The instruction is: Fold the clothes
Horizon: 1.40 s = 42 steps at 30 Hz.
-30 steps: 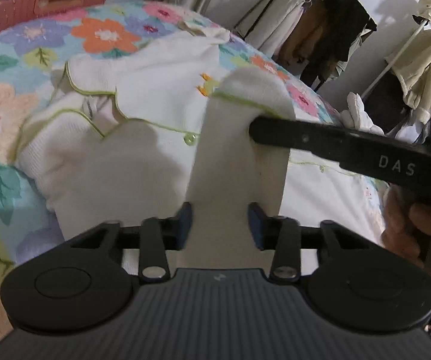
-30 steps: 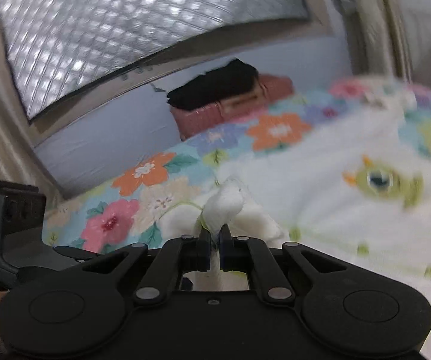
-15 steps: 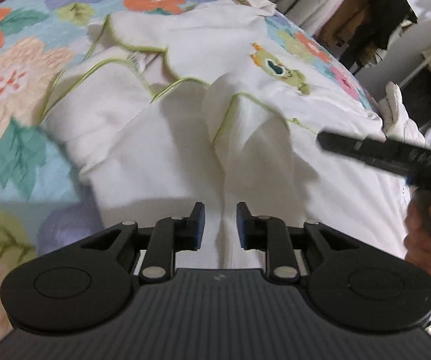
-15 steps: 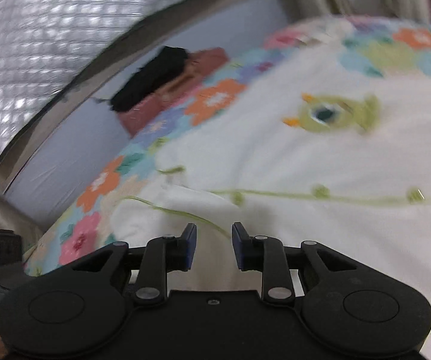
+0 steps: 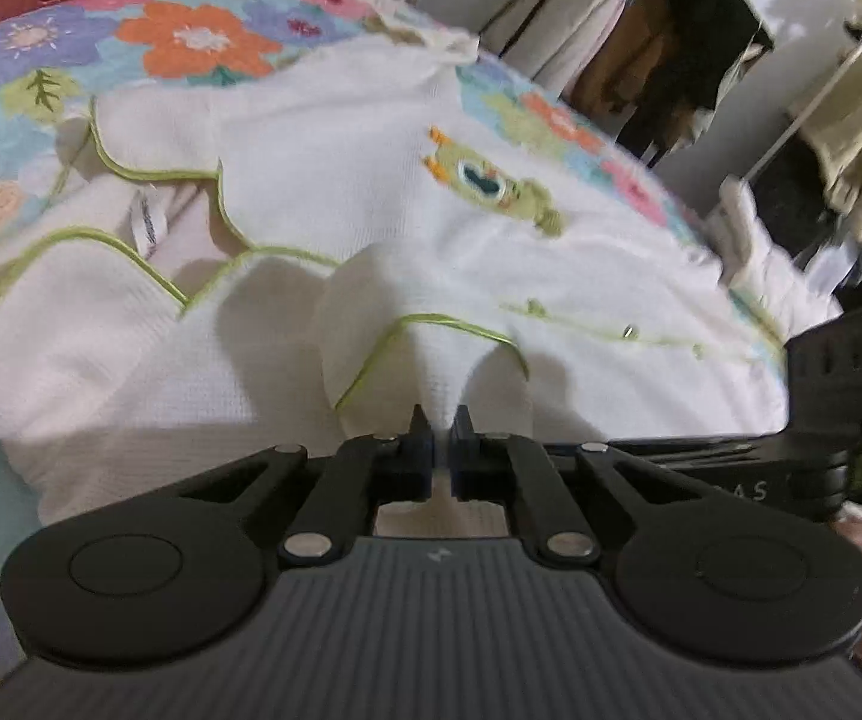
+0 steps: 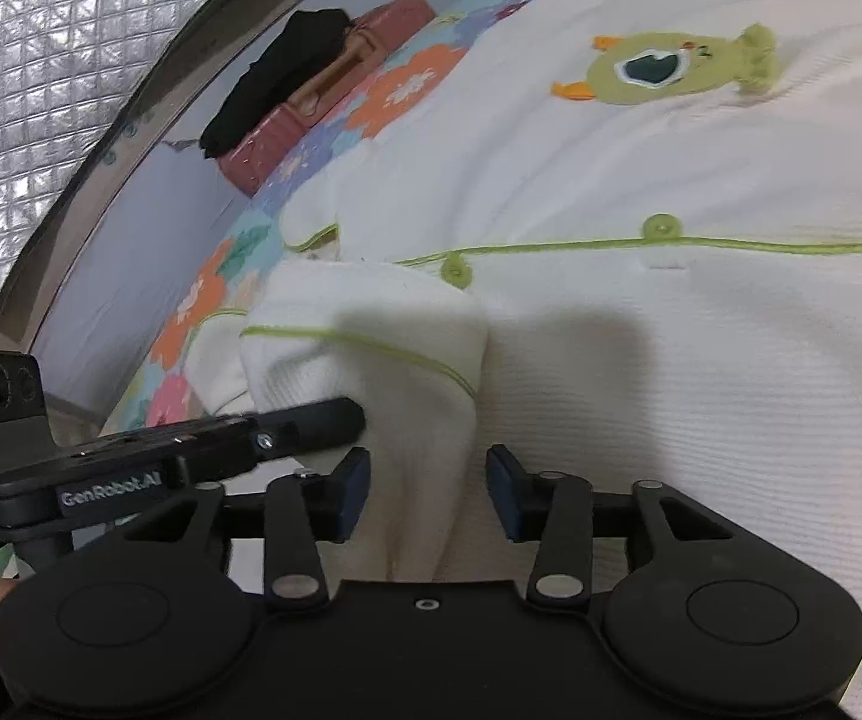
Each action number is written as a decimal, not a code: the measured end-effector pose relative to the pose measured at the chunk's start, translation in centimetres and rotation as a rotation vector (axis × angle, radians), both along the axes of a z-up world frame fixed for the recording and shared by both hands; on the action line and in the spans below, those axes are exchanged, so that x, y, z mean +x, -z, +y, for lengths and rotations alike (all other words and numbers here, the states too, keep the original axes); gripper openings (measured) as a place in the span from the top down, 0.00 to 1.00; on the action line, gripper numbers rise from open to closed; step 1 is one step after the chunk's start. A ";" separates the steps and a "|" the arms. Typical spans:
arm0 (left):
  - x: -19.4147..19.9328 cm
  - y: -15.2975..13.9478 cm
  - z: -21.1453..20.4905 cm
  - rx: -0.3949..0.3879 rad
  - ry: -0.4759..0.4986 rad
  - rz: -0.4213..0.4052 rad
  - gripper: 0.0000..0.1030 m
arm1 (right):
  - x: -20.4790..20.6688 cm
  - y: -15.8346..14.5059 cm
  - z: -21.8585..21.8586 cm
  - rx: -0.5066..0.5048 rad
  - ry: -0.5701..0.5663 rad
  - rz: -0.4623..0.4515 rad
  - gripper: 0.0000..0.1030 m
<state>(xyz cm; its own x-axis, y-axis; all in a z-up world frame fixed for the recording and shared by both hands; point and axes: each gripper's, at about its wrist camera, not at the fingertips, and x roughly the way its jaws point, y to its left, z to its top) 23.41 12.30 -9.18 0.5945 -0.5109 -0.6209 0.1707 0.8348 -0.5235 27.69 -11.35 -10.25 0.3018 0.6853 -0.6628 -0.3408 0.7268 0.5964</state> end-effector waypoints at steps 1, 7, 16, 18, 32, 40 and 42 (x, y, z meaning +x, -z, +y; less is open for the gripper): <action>0.1 -0.1 0.6 -0.043 -0.001 0.001 0.95 | 0.0 -0.1 -0.1 0.018 -0.006 0.005 0.48; 0.0 0.1 3.4 -0.231 0.003 -0.011 0.95 | 0.5 1.1 -2.0 0.280 0.011 0.208 0.44; -0.3 0.4 6.1 -0.428 -0.047 0.008 0.95 | 0.7 2.8 -1.1 0.290 0.071 0.242 0.30; -0.3 0.4 6.2 -0.444 -0.049 0.005 0.95 | 0.7 3.4 0.2 0.302 0.035 0.251 0.32; -0.4 -4.8 5.9 -0.204 -0.065 -0.188 0.95 | 2.0 -7.4 0.5 0.119 -0.003 -0.246 0.93; 3.8 -8.5 2.3 0.069 -0.049 -0.303 0.95 | 6.1 -12.7 1.9 -0.089 -0.058 -0.492 0.94; 3.8 -9.4 1.0 0.148 -0.084 -0.394 0.95 | 5.9 -13.2 2.2 -0.104 -0.064 -0.586 0.94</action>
<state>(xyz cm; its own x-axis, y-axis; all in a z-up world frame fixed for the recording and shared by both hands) 27.16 13.32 0.24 0.8366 -0.3731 -0.4012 0.2618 0.9155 -0.3055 33.55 -9.15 2.98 0.5979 0.6542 -0.4632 -0.6362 0.7388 0.2223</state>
